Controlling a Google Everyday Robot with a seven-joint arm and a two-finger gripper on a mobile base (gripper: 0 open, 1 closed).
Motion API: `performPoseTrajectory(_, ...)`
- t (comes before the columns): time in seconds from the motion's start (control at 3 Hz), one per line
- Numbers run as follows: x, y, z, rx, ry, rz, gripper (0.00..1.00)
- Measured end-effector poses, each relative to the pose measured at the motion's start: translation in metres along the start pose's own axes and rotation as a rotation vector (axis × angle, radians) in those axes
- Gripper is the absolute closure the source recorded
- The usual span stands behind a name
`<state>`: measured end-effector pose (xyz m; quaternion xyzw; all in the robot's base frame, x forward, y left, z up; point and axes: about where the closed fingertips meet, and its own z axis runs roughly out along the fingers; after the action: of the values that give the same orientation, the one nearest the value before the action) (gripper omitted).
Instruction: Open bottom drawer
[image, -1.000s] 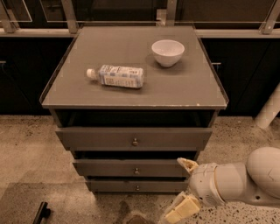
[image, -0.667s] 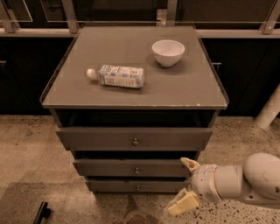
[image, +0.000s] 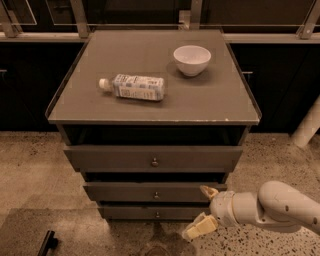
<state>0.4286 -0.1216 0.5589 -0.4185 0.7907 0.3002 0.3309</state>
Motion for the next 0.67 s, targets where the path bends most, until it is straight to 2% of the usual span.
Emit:
performPoseTrajectory(0.33, 0.0304, -0.0086, 0.0246, -0.031, 0.009, 0.062, 0.0)
performPoseTrajectory(0.67, 0.0331, -0.0077, 0.027, -0.037, 0.008, 0.067, 0.0)
